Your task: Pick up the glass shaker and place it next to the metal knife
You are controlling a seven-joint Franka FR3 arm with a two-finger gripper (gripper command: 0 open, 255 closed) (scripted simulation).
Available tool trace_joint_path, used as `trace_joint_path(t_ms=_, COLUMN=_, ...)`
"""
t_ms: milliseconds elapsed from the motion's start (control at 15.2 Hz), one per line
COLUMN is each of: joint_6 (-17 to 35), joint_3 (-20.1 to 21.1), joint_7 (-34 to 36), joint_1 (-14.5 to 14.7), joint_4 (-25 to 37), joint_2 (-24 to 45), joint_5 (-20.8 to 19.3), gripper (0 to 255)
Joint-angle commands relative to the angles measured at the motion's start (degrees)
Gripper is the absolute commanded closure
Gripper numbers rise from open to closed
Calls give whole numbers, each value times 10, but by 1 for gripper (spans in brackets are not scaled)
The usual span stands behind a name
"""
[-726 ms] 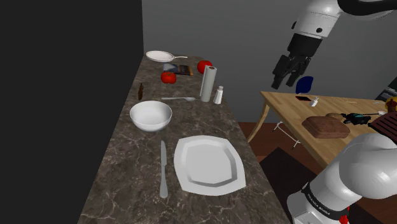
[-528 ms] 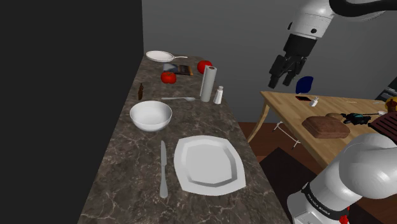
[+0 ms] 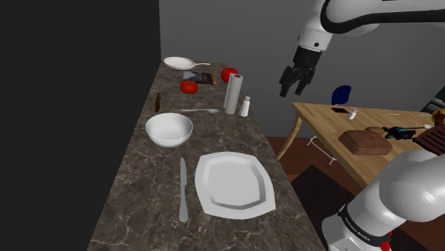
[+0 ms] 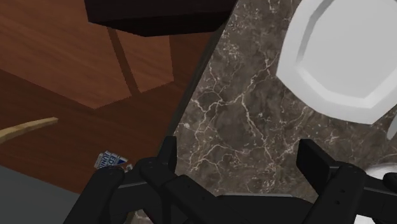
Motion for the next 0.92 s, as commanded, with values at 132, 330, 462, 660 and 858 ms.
trace_joint_path(t_ms=132, joint_6=43, joint_3=-15, joint_7=-26, joint_1=-5, joint_4=41, joint_2=85, joint_5=-3, gripper=0)
trace_joint_path(t_ms=330, joint_6=67, joint_3=-25, joint_7=-44, joint_1=-9, joint_4=79, joint_2=149, joint_5=-2, gripper=0)
trace_joint_path(t_ms=462, joint_6=81, joint_3=-31, joint_7=-56, joint_1=-11, joint_4=109, joint_2=192, joint_5=1, gripper=0)
trace_joint_path(t_ms=660, joint_6=95, joint_3=-38, joint_7=-74, joint_1=-15, joint_4=158, joint_2=258, joint_5=6, gripper=0)
trace_joint_path(t_ms=858, joint_6=104, joint_3=-43, joint_7=-91, joint_1=-20, joint_4=215, joint_2=325, joint_5=13, gripper=0)
